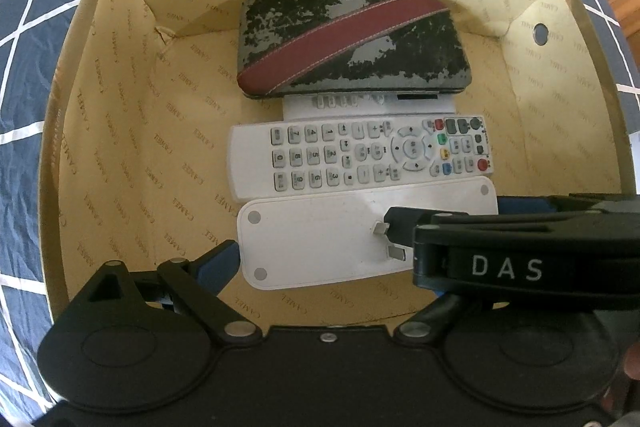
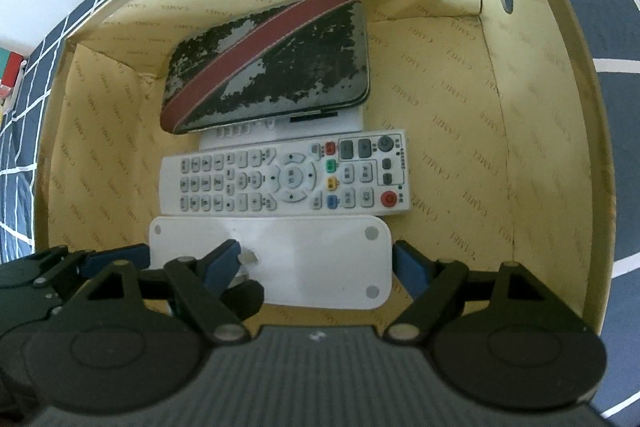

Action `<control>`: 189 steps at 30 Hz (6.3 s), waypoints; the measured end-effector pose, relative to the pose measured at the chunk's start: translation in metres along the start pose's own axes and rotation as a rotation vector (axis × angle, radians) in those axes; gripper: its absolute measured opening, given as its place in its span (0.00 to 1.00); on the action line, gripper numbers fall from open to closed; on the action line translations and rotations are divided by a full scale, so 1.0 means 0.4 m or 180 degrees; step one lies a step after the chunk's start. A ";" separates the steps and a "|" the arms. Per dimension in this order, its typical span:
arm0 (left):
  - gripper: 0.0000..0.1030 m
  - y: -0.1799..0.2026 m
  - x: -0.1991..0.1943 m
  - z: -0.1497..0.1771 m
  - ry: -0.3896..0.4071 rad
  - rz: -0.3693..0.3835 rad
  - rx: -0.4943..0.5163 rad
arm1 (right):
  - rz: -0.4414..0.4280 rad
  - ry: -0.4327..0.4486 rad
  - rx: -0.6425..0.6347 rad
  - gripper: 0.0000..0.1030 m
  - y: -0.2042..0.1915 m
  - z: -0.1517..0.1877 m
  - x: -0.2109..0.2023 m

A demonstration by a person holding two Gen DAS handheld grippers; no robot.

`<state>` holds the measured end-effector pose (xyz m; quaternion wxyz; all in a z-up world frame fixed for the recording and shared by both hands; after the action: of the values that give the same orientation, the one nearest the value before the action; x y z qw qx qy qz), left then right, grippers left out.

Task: Organize objects
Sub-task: 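Lower the adapter into the box beside the TV remote and open the right gripper, then withdraw the right gripper up from the box, then move the right gripper to the white card on the bed, then close the right gripper on the white card, then lift the white card with the right gripper and carry it over the box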

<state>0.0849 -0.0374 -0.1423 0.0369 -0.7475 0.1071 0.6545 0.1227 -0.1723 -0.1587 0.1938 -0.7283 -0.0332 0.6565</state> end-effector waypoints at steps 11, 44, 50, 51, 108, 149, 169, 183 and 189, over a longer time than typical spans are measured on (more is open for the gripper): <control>0.93 0.011 -0.047 0.000 0.0134 -0.0043 -0.0010 | 0.0003 0.0090 -0.0115 0.81 -0.022 -0.006 -0.035; 1.00 0.299 -0.300 0.016 0.0710 -0.0084 0.0555 | 0.0116 0.1218 0.0796 1.00 0.288 0.119 -0.516; 1.00 0.420 -0.269 -0.028 0.0705 0.0005 0.0799 | 0.0265 0.1290 0.1122 1.00 0.431 0.125 -0.550; 1.00 0.439 -0.265 -0.037 0.0698 0.0018 0.0824 | 0.0285 0.1286 0.1165 1.00 0.454 0.124 -0.554; 1.00 0.822 0.157 -0.323 -0.0144 -0.0051 0.1531 | 0.0907 0.0708 0.2016 0.59 0.968 -0.019 -0.317; 1.00 1.152 0.286 -0.396 -0.0363 0.0637 0.1764 | 0.0068 0.0754 0.2009 0.90 1.138 -0.156 -0.333; 0.70 1.186 0.289 -0.387 -0.0381 0.1075 0.1688 | -0.0060 0.0642 0.1895 0.75 1.139 -0.181 -0.322; 0.69 1.160 0.243 -0.384 -0.0290 0.0989 0.1668 | -0.0070 0.0707 0.1777 0.74 1.101 -0.181 -0.350; 0.69 1.124 0.178 -0.376 -0.0160 0.0937 0.1595 | -0.0107 0.0775 0.1645 0.74 1.041 -0.178 -0.391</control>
<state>0.1458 -0.5127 -0.1531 0.1277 -0.6751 0.3718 0.6243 0.0846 -0.6208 -0.1423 0.3864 -0.7275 0.1466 0.5476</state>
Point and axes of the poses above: each gripper's, at about its wrist camera, not at the fingertips, and x roughly the way its jaws point, y to its right, z to its underside, the point moved 2 cm from there along x, roughly the way its jaws point, and after that the axes turned 8 degrees about x, right-handed, at the moved point
